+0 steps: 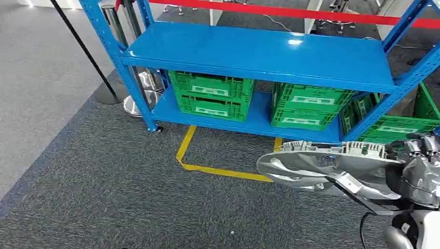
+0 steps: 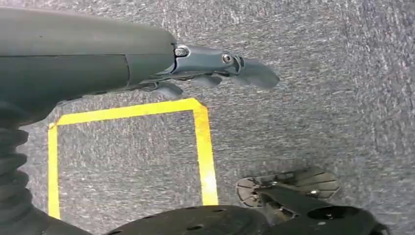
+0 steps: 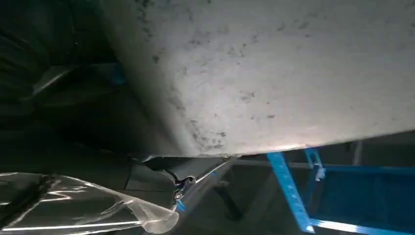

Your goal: Take the parts from the cabinet and place them on the table.

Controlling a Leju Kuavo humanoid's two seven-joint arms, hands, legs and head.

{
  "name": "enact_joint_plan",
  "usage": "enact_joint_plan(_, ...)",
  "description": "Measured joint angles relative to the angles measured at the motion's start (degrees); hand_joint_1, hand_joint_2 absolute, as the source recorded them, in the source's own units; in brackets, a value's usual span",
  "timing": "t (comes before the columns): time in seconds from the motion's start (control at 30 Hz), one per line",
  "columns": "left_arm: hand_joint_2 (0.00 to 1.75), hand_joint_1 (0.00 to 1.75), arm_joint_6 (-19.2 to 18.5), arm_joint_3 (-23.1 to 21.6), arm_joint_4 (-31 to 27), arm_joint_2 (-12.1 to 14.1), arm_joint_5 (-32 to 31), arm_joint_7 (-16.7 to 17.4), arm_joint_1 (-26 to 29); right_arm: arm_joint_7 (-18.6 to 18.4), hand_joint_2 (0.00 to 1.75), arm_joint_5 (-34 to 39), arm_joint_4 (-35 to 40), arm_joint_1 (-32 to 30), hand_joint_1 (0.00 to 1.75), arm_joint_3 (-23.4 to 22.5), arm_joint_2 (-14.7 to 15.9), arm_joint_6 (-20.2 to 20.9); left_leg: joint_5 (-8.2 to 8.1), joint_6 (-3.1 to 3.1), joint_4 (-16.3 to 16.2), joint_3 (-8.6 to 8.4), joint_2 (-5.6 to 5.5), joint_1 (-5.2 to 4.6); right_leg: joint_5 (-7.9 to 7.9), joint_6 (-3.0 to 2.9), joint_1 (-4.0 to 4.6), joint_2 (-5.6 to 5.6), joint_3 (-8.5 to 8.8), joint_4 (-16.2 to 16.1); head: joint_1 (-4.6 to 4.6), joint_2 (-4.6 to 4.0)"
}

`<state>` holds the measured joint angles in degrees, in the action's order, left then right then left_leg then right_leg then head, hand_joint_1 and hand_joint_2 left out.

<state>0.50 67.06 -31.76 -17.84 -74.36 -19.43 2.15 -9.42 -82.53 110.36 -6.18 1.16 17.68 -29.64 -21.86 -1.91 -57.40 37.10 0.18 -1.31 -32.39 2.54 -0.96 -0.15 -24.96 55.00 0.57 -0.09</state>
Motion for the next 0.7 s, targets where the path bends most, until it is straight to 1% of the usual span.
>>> enact_joint_plan(0.03, 1.75, 0.00, 0.0, 0.4, -0.4, -0.2, 0.0, 0.0, 0.0, 0.2, 1.75, 0.2, -0.1, -0.2, 1.75, 0.1, -0.1, -0.1, 0.62, 0.14, 0.1, 0.13, 0.01, 0.06, 0.42, -0.03, 0.10, 0.04, -1.25, 0.1, -0.20, 0.00)
enact_joint_plan(0.07, 1.75, 0.00, -0.1, 0.6, -0.7, -0.4, 0.0, 0.0, 0.1, 0.2, 1.75, 0.4, -0.1, -0.3, 1.75, 0.1, -0.1, -0.3, 1.03, 0.44, 0.2, 0.26, 0.02, 0.19, 0.61, -0.35, 0.30, 0.06, -1.45, 0.4, -0.07, 0.00)
enact_joint_plan(0.1, 1.75, 0.00, -0.1, 0.9, -0.8, -0.4, 0.0, 0.0, 0.2, 0.4, 1.75, 0.7, -0.1, -0.7, 1.75, 0.2, -0.2, -0.5, 1.33, 0.75, 0.1, 0.45, -0.10, 0.04, 1.09, -0.96, 0.03, -0.10, -2.01, 0.2, -0.20, 0.00)
enact_joint_plan(0.13, 1.75, 0.00, -0.1, 1.3, -1.0, -0.5, -0.1, 0.0, 0.2, 0.5, 1.75, 0.9, -0.1, -0.9, 1.75, 0.2, -0.3, -0.9, -0.55, 1.22, -0.7, 0.91, -0.30, 0.33, 1.63, -1.38, -0.10, -0.35, -2.28, 0.2, -0.11, 0.00)
enact_joint_plan(0.17, 1.75, 0.00, 0.0, 1.7, -1.4, -0.5, -0.3, 0.1, 0.3, 0.8, 1.75, 1.3, -0.1, -1.2, 1.75, 0.2, -0.4, -1.4, -4.34, 1.72, -3.4, 1.54, -0.31, 0.48, 2.24, -2.12, -0.11, -0.39, -2.25, 0.2, 0.15, 0.00)
enact_joint_plan(0.2, 1.75, 0.00, 0.0, 2.1, -1.7, -0.6, -0.5, 0.1, 0.4, 0.9, 1.75, 1.6, -0.1, -1.6, 1.75, 0.2, -0.5, -1.9, -8.13, 2.04, -7.8, 2.48, -0.30, 0.66, 2.76, -2.23, -0.09, -0.43, -2.88, 0.3, 0.28, 0.00)
enact_joint_plan(0.23, 1.75, 0.00, 0.0, 2.6, -1.9, -0.6, -0.8, 0.2, 0.4, 1.4, 1.75, 2.0, -0.1, -2.1, 1.75, 0.1, -0.6, -2.4, -11.10, 2.19, -12.7, 3.49, -0.30, 0.79, 3.39, -2.23, -0.08, -0.44, -3.57, 0.4, 0.24, 0.00)
enact_joint_plan(0.27, 1.75, 0.00, 0.0, 3.1, -2.1, -0.7, -1.1, 0.2, 0.3, 1.5, 1.75, 2.4, -0.1, -2.4, 1.75, 0.0, -0.8, -2.6, -12.68, 2.26, -16.6, 4.06, -0.30, 0.87, 3.88, -2.24, -0.07, -0.50, -4.36, 0.6, 0.24, 0.00)
enact_joint_plan(0.3, 1.75, 0.00, 0.0, 3.5, -2.2, -0.7, -1.3, 0.2, 0.3, 1.7, 1.75, 2.8, -0.1, -2.7, 1.75, -0.2, -1.0, -2.6, -12.65, 2.28, -18.5, 3.83, -0.30, 0.95, 4.28, -2.22, -0.06, -0.54, -5.20, 0.9, 0.24, 0.00)
enact_joint_plan(0.33, 1.75, 0.00, 0.0, 3.8, -2.4, -0.7, -1.4, 0.2, 0.3, 1.8, 1.75, 3.1, -0.1, -3.0, 1.75, -0.3, -1.1, -2.6, -11.39, 2.20, -18.0, 2.46, -0.30, 0.98, 4.75, -2.18, -0.05, -0.53, -6.18, 1.2, 0.24, 0.00)
enact_joint_plan(0.37, 1.75, 0.00, -0.1, 4.1, -2.7, -0.7, -1.6, 0.2, 0.3, 1.9, 1.75, 3.3, -0.1, -3.1, 1.75, -0.5, -1.2, -2.6, -9.59, 2.01, -15.1, 0.12, -0.30, 0.99, 5.17, -2.15, -0.04, -0.48, -7.14, 1.5, 0.26, 0.00)
enact_joint_plan(0.4, 1.75, 0.00, -0.1, 4.5, -2.9, -0.8, -1.9, 0.2, 0.2, 2.0, 1.75, 3.7, -0.1, -3.2, 1.75, -0.7, -1.3, -2.5, -7.85, 1.73, -10.5, -3.16, -0.31, 0.99, 5.59, -2.01, -0.03, -0.31, -7.90, 1.7, 0.28, 0.00)
enact_joint_plan(0.43, 1.75, 0.00, -0.2, 4.7, -3.1, -0.8, -2.1, 0.2, 0.1, 2.1, 1.75, 4.1, -0.1, -3.3, 1.75, -1.0, -1.4, -2.5, -7.02, 1.30, -5.1, -6.81, -0.39, 0.96, 5.96, -1.82, -0.02, -0.21, -8.33, 1.9, 0.26, 0.00)
enact_joint_plan(0.47, 1.75, 0.00, -0.2, 5.1, -3.3, -0.8, -2.4, 0.2, 0.0, 2.1, 1.75, 4.4, -0.1, -3.4, 1.75, -1.3, -1.5, -2.5, -7.88, 0.99, -1.0, -9.33, -0.47, 0.74, 6.24, -1.47, 0.28, -0.23, -8.85, 2.1, 0.26, 0.00)
enact_joint_plan(0.5, 1.75, 0.00, -0.2, 5.5, -3.4, -0.9, -2.5, 0.2, -0.2, 2.2, 1.75, 4.6, -0.1, -3.4, 1.75, -1.4, -1.6, -2.5, -8.36, 0.83, 1.0, -10.11, -0.46, 0.70, 6.86, -1.20, 0.24, -0.28, -9.10, 2.1, 0.11, 0.00)
enact_joint_plan(0.53, 1.75, 0.00, -0.2, 5.9, -3.4, -0.9, -2.6, 0.2, -0.3, 2.2, 1.75, 4.8, 0.0, -3.5, 1.75, -1.7, -1.7, -2.5, -8.11, 0.77, 1.0, -9.72, -0.48, 0.53, 7.46, -0.84, 0.13, -0.30, -9.45, 2.0, 0.19, 0.00)
enact_joint_plan(0.57, 1.75, 0.00, -0.2, 6.3, -3.4, -1.0, -2.9, 0.3, -0.3, 2.3, 1.75, 4.9, 0.0, -3.6, 1.75, -1.9, -1.8, -2.5, -7.81, 0.52, 0.9, -9.31, -0.49, 0.39, 7.92, -0.44, -0.13, -0.32, -9.71, 1.8, 0.15, 0.00)
enact_joint_plan(0.6, 1.75, 0.00, -0.2, 6.6, -3.4, -1.0, -3.1, 0.4, -0.3, 2.3, 1.75, 5.0, 0.0, -3.9, 1.75, -2.2, -1.9, -2.5, -7.02, 0.04, 1.3, -8.87, -0.44, 0.32, 8.41, 0.12, -0.09, -0.26, -9.87, 1.7, 0.20, 0.00)
enact_joint_plan(0.63, 1.75, 0.00, -0.2, 6.9, -3.4, -1.1, -3.2, 0.4, -0.4, 2.4, 1.75, 5.2, 0.0, -4.3, 1.75, -2.5, -2.0, -2.5, -6.46, -0.33, 1.7, -8.66, -0.07, 0.66, 7.13, 0.21, -0.37, 0.02, -10.47, 2.2, 0.22, 0.00)
enact_joint_plan(0.67, 1.75, 0.00, -0.1, 7.2, -3.4, -1.1, -3.5, 0.4, -0.5, 2.5, 1.75, 5.3, 0.0, -4.4, 1.75, -2.8, -2.1, -2.4, -5.92, -0.76, 1.7, -8.12, -0.08, 0.60, 4.57, 0.41, -0.28, 0.00, -11.43, 3.7, 0.00, 0.00)
enact_joint_plan(0.7, 1.75, 0.00, -0.1, 7.3, -3.4, -1.1, -3.6, 0.3, -0.6, 2.6, 1.75, 5.4, 0.0, -4.4, 1.75, -2.9, -2.1, -2.4, -5.44, -1.24, 1.6, -7.48, 0.00, 0.57, 1.32, 0.40, -0.25, 0.04, -12.34, 7.3, -0.11, 0.00)
